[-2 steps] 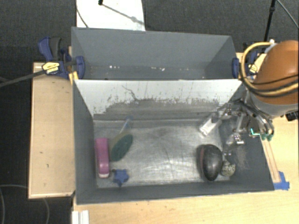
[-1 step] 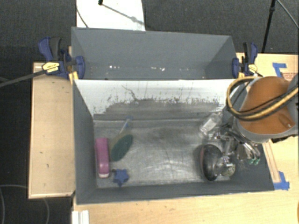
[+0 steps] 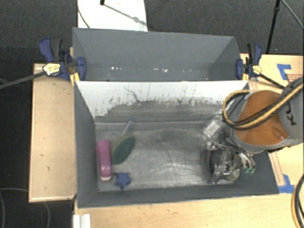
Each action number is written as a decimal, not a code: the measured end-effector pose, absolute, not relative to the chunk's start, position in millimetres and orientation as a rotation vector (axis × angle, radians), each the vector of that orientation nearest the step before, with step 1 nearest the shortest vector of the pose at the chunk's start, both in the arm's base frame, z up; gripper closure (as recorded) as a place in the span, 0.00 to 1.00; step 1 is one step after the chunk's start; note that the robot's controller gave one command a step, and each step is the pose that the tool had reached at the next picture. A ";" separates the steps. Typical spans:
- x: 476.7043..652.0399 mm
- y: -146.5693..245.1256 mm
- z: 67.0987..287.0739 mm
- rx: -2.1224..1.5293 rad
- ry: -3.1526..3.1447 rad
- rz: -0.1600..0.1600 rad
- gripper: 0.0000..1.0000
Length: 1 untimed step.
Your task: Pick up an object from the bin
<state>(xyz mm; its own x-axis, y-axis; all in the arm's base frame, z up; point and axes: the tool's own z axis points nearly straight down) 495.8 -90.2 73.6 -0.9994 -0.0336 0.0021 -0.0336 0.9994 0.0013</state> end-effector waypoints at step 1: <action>487.8 -124.1 78.3 0.644 -3.086 -0.026 0.00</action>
Offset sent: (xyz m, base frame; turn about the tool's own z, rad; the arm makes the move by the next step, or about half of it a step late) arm -0.0110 -0.0453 0.0035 -0.3774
